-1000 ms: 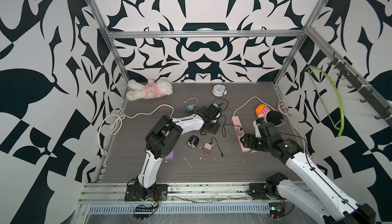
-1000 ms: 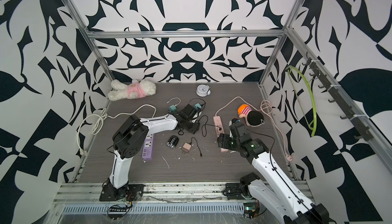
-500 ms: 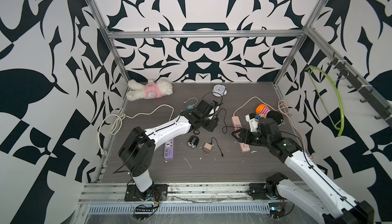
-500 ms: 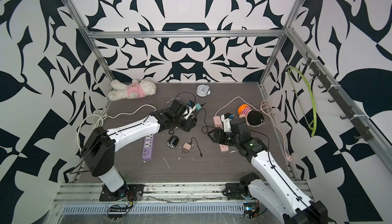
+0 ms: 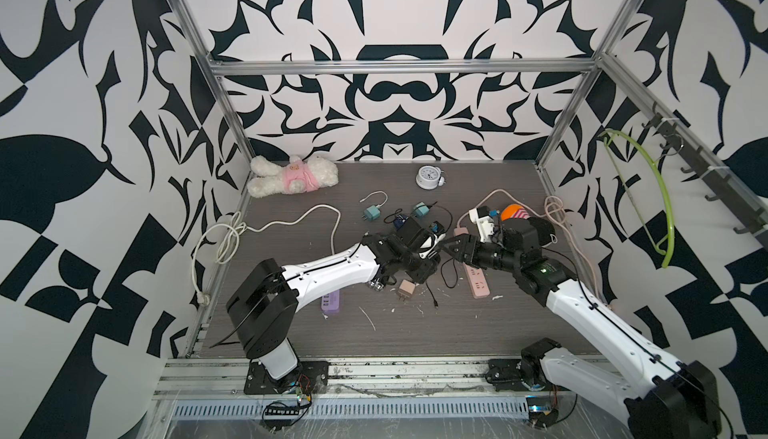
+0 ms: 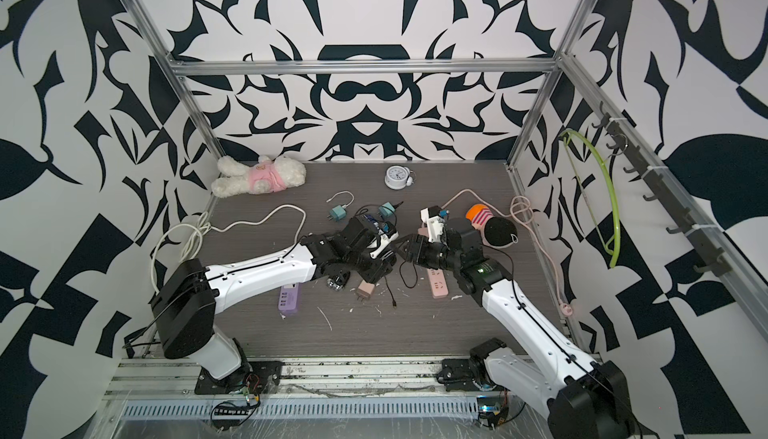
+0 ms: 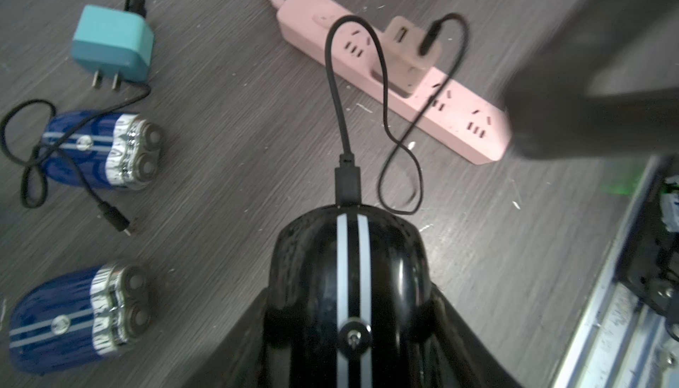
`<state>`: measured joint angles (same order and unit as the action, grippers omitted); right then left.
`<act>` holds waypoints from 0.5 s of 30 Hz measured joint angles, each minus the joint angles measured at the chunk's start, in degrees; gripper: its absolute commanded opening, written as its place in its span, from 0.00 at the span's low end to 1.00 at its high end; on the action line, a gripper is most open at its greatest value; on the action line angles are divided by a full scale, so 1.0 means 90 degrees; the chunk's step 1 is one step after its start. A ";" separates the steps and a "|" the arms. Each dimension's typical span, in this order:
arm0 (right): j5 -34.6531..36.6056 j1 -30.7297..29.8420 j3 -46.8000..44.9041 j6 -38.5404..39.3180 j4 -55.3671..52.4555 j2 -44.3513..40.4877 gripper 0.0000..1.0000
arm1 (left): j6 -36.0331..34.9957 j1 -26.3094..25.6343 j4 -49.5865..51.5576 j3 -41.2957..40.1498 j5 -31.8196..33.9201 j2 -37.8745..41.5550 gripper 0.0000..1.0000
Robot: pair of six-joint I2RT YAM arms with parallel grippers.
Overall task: Unplug the electric shaver
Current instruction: Remove the charging cable from the electric shaver.
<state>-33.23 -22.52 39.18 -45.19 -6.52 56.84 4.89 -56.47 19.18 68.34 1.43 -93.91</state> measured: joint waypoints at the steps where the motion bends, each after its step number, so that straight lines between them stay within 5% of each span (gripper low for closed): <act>1: -0.0024 -0.0012 0.0000 -0.0034 0.0017 0.0012 0.54 | -0.0005 -0.0034 -0.0002 0.0005 0.0029 0.0051 0.49; 15: 0.0121 -0.0049 -0.0053 -0.0153 0.0063 -0.0240 0.51 | 0.0034 -0.0165 0.0129 -0.0231 0.0437 0.1052 0.48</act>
<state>-32.14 -22.96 38.70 -46.57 -5.96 54.68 5.19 -57.95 20.34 66.26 5.37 -84.44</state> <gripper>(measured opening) 0.513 0.603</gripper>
